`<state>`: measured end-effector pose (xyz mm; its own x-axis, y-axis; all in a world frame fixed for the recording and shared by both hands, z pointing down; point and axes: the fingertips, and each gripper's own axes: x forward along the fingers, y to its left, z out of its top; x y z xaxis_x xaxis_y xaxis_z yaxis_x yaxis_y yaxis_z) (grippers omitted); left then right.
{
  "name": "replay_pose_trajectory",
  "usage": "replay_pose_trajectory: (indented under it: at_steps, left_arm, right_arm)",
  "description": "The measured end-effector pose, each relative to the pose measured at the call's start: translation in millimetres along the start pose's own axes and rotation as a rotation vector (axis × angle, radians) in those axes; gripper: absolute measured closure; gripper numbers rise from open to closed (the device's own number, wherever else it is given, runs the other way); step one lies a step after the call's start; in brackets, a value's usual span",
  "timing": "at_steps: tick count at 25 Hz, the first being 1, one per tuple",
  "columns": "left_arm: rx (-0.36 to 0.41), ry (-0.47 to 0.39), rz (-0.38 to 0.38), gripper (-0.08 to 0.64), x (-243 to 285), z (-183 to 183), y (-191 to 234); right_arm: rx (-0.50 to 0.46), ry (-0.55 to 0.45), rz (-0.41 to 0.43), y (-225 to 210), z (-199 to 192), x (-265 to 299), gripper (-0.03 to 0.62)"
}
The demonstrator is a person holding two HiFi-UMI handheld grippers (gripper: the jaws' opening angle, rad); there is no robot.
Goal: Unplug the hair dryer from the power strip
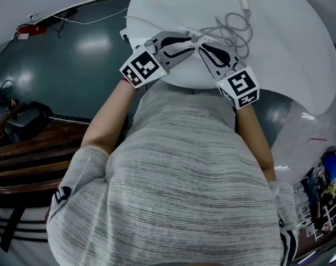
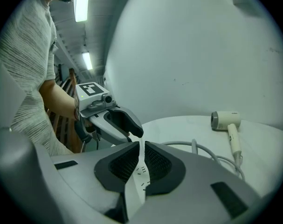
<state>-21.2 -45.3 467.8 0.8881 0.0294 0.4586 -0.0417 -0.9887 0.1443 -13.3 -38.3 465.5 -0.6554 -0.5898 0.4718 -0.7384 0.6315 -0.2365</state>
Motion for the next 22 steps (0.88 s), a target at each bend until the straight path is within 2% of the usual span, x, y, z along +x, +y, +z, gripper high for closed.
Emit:
replay_pose_trajectory:
  at_steps: [4,6,11,15,17,22]
  left_arm:
    - [0.057,0.081,-0.025,0.32,5.5,-17.5,1.5]
    - [0.09,0.128,-0.037,0.276,10.2,-26.3,4.3]
    - [0.164,0.214,-0.075,0.208,16.9,-41.4,11.1]
    - [0.251,0.321,-0.138,0.138,25.9,-58.8,9.5]
    - [0.295,0.358,-0.16,0.123,32.2,-63.4,10.7]
    - [0.343,0.409,-0.192,0.109,45.2,-72.3,15.9]
  right_arm:
    - [-0.007,0.034,-0.002,-2.8,-5.7,8.2,0.561]
    - [-0.004,0.048,-0.001,-5.7,-8.5,11.3,0.56]
    - [0.007,0.079,0.008,-7.1,-13.3,18.1,0.545]
    - [0.007,0.095,0.009,-6.4,-16.2,18.3,0.535]
    - [0.009,0.101,0.008,-7.4,-17.0,16.9,0.534]
    - [0.002,0.117,0.002,-7.2,-18.5,13.9,0.525]
